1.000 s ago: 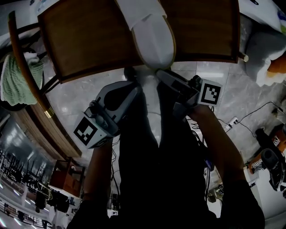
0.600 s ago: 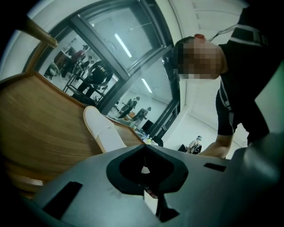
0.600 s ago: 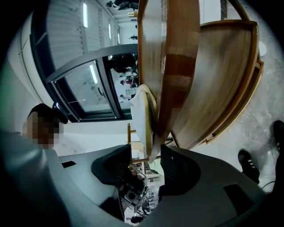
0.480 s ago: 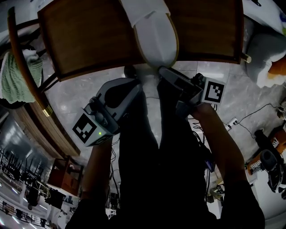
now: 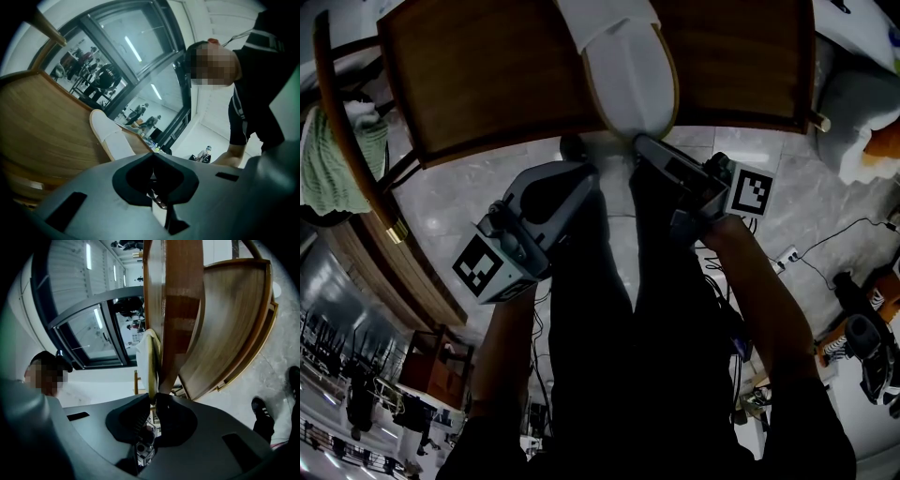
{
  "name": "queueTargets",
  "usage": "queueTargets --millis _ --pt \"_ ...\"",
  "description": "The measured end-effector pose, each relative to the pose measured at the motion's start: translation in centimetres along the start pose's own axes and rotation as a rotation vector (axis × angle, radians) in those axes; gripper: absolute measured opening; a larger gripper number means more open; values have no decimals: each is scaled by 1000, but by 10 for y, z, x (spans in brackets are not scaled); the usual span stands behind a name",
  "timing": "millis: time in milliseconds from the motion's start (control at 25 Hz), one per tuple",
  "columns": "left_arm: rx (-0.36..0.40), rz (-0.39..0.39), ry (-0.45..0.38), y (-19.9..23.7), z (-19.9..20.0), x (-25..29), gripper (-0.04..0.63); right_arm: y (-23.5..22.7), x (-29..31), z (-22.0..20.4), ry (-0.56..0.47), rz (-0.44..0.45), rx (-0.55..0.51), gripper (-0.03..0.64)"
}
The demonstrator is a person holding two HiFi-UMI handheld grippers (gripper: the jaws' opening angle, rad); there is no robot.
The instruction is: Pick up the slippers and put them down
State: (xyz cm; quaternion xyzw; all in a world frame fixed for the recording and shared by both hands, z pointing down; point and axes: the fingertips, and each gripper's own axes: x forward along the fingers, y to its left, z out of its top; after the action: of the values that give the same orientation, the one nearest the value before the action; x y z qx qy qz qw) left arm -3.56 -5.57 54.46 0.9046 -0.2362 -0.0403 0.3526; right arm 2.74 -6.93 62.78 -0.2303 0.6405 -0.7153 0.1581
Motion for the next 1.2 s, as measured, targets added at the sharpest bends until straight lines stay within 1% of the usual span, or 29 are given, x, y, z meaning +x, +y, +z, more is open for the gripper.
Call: queueTargets --millis 80,200,280,400,640,800,880,960,1040,1120,1200 --pt "3 2 5 1 -3 0 11 2 0 0 -1 13 -15 51" --pt "-9 4 -19 3 -5 0 11 12 1 1 0 37 -96 49" --pt "-8 4 -9 2 -7 0 11 21 1 0 -6 53 -138 49" --pt "1 9 3 1 -4 -2 11 31 2 -1 -15 75 -165 49" --pt "35 23 -30 0 10 -7 11 59 0 2 -16 100 -269 49" --pt "57 24 -46 -7 27 -8 11 83 -2 5 -23 109 -316 49" --pt "64 18 -59 -14 39 -7 11 99 -3 6 -28 120 -345 49" --pt "71 1 -88 -24 58 -5 11 120 -2 8 -28 136 -399 49" --pt "96 -5 -98 -31 74 -3 11 146 -2 12 -26 156 -473 49" --pt "128 2 -85 -39 87 -1 11 178 -5 14 -29 179 -551 49" --pt "141 -19 -115 -57 108 2 11 212 -10 15 -36 207 -623 49"
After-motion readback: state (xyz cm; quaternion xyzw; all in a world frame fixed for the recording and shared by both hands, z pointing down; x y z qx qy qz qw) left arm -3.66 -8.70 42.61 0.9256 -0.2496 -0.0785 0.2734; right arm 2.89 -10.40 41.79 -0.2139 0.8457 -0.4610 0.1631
